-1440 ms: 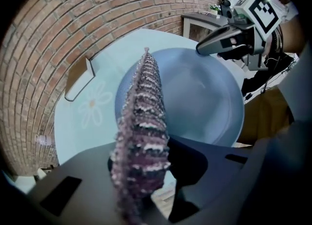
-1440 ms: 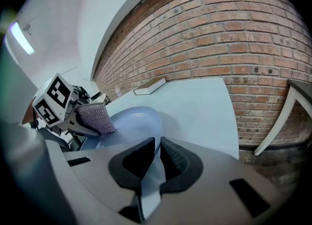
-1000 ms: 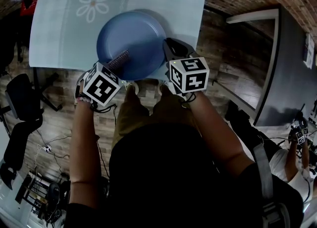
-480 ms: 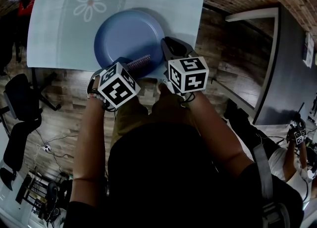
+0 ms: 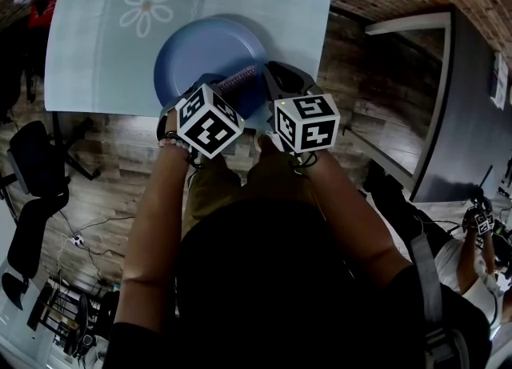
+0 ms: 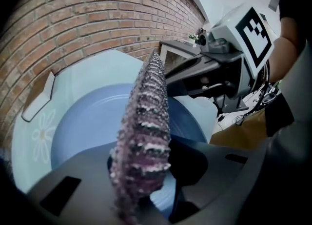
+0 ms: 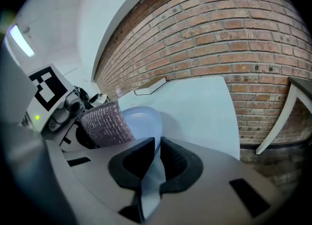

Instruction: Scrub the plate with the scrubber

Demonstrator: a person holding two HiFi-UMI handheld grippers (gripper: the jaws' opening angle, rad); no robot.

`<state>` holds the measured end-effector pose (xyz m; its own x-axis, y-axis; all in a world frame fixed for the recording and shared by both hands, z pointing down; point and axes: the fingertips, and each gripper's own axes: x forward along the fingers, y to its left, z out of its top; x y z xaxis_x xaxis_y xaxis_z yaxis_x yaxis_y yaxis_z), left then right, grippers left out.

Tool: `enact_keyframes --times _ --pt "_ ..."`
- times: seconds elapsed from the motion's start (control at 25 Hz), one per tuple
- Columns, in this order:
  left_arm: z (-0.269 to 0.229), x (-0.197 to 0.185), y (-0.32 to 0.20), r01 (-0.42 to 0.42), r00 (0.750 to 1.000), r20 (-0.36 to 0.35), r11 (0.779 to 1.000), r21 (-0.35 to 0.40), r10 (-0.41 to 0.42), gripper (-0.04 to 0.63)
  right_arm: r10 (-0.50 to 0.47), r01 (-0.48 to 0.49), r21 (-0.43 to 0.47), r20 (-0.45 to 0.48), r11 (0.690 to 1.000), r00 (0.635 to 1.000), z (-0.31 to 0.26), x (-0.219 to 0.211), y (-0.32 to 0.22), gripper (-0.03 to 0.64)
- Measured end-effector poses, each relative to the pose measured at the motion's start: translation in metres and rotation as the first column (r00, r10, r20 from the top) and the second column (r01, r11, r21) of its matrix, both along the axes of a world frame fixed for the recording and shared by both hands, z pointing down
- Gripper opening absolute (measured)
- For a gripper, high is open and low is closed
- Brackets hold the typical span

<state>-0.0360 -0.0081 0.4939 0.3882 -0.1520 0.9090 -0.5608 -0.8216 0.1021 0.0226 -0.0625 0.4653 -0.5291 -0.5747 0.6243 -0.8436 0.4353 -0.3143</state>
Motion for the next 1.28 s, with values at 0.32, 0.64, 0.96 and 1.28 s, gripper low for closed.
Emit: enact_keyframes --times 0.32,0.64,0.96,1.28 --pt "-0.002 -0.015 -0.053 0.107 0.992 0.056 0.986 0.125 -0.115 0.075 0.007 -0.007 0.004 -0.001 1.0 1.0 0.0 0.002 0.0 0.061" --pt "0.0 -0.083 -0.074 0.235 0.956 0.136 0.956 0.174 -0.26 0.075 0.002 -0.002 0.007 0.0 1.0 1.0 0.001 0.0 0.0 0.061" --pt "0.003 -0.107 -0.031 0.264 0.939 0.182 0.952 0.157 -0.291 0.075 0.001 -0.001 0.0 0.001 1.0 1.0 0.005 0.002 -0.001 0.061" --pt "0.005 -0.085 0.02 0.211 0.95 0.209 0.971 0.116 -0.232 0.075 0.0 0.0 0.001 0.009 1.0 1.0 0.005 0.003 -0.002 0.061"
